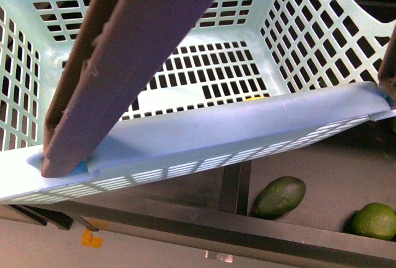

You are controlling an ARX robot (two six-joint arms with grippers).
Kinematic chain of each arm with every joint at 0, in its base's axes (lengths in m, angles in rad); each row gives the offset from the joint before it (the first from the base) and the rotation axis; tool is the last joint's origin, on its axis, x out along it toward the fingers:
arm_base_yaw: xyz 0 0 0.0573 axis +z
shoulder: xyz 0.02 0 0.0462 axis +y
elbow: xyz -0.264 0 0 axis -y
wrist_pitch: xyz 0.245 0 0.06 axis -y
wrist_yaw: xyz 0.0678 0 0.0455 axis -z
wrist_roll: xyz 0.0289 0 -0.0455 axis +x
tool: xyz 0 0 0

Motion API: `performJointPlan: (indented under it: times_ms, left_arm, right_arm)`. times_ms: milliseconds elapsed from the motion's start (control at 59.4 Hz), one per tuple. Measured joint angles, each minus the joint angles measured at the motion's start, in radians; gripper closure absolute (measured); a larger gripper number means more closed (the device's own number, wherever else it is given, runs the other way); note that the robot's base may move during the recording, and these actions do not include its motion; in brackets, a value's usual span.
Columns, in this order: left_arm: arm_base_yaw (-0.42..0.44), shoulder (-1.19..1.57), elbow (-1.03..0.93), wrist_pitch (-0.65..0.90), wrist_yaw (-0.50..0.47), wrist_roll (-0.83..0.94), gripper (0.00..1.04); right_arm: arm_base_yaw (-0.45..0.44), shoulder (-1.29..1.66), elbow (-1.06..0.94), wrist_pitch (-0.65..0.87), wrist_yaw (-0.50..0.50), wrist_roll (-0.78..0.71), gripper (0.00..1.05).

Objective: Pick mango and avocado into basket

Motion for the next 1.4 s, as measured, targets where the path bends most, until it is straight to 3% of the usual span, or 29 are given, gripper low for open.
performJointPlan:
  times_ms: [926,1061,1364,1397]
  left_arm:
    - [0.0,0.0,0.0,0.0,0.0,0.001,0.98]
    - [0.0,0.0,0.0,0.0,0.0,0.001,0.98]
    - [0.0,0.0,0.0,0.0,0.0,0.002,0.98]
    - [0.0,0.0,0.0,0.0,0.0,0.002,0.98]
  right_arm:
    - [-0.002,-0.309,-0.034,-0.249,-0.002,0.0,1.03]
    - [-0.002,-0.458,-0.034,-0.417,-0.001,0.0,1.03]
    - [-0.002,-0.481,-0.034,-0.427,0.0,0.0,1.03]
    - [-0.002,-0.482,-0.034,-0.427,0.0,0.0,0.98]
